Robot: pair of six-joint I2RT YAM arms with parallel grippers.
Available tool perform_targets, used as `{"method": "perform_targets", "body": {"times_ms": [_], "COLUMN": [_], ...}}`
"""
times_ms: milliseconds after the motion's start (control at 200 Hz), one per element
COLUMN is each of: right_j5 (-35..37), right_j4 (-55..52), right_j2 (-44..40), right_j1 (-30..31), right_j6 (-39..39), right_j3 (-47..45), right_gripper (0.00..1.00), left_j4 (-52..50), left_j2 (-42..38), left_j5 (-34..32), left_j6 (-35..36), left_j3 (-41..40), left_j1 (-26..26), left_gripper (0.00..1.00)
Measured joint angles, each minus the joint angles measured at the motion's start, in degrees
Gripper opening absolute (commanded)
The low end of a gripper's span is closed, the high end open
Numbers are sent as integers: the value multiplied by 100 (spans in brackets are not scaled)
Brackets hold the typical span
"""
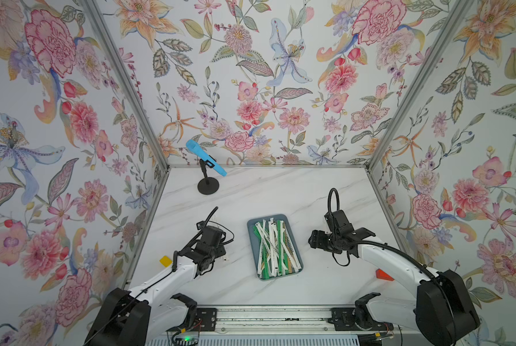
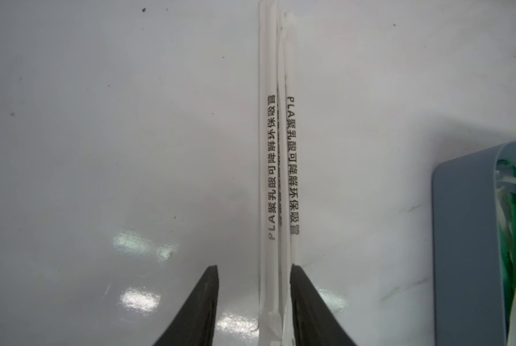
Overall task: Put the straws into the storage box
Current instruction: Pick up the straw from the center of the board.
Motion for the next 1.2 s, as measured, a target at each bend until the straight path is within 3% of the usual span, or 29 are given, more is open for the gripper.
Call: {"method": "perform_targets", "body": {"times_ms": [290, 1201], "right_j5": [2, 7], "right_j4": [20, 20], "right_j2": [2, 0], "right_j1": [0, -2], "right_j6": [2, 2], "right_j3": [0, 0], "right_gripper": [79, 79], "left_j4": [348, 846], "left_j2": [402, 636], "left_j5": [76, 160], "left_j6": [103, 260], "left_j3": [-87, -203], "left_j1": [83, 162], "left_gripper": [36, 35]}}
